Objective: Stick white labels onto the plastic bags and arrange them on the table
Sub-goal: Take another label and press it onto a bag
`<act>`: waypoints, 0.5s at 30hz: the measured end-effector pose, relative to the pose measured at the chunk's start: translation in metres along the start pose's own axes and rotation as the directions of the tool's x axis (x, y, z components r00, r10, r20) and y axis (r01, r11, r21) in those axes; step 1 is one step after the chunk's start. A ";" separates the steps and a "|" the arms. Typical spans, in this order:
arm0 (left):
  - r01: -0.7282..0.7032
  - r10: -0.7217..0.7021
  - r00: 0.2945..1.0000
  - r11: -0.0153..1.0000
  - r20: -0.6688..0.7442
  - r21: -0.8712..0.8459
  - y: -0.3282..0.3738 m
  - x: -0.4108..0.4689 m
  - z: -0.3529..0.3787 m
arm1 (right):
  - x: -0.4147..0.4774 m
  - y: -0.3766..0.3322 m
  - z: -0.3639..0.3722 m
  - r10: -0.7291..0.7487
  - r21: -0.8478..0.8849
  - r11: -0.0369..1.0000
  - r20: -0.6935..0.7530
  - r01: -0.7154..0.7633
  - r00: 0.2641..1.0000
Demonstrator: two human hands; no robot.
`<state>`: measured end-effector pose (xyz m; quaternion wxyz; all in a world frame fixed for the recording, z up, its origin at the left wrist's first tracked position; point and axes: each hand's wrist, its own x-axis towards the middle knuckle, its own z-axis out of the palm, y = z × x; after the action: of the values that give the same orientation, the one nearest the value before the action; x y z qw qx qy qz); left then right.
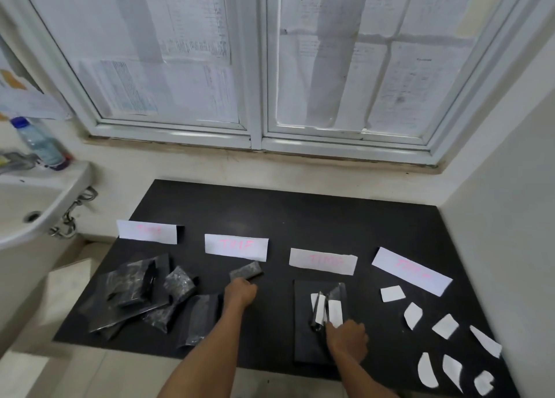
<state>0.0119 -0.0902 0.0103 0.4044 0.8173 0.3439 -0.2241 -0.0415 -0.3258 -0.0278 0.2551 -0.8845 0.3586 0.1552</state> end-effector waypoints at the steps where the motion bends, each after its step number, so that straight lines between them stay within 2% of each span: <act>1: -0.020 0.020 1.000 1.000 -0.005 0.018 0.000 0.002 -0.002 | -0.002 -0.006 0.000 -0.025 -0.023 0.999 -0.044 0.024 0.999; 4: -0.101 0.102 0.995 0.992 -0.013 0.069 0.001 0.008 -0.010 | -0.003 -0.030 0.006 -0.190 0.002 0.982 -0.069 0.191 0.979; 7: -0.140 0.144 0.989 0.986 -0.030 0.088 0.002 0.021 -0.023 | -0.007 -0.069 0.016 -0.327 0.088 0.941 -0.005 0.326 0.945; 10: -0.115 0.116 0.993 0.992 -0.031 0.043 0.001 0.037 -0.037 | -0.016 -0.114 0.029 -0.375 0.145 0.923 0.146 0.356 0.915; 15: -0.058 0.063 0.996 0.995 0.065 -0.075 -0.006 0.065 -0.054 | -0.028 -0.179 0.057 -0.372 0.194 0.926 0.334 0.323 0.866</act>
<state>0.0553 -0.0190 -0.0031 0.4520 0.8040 0.3131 -0.2265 0.0613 -0.1685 -0.0009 0.3989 -0.8712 0.1489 0.2443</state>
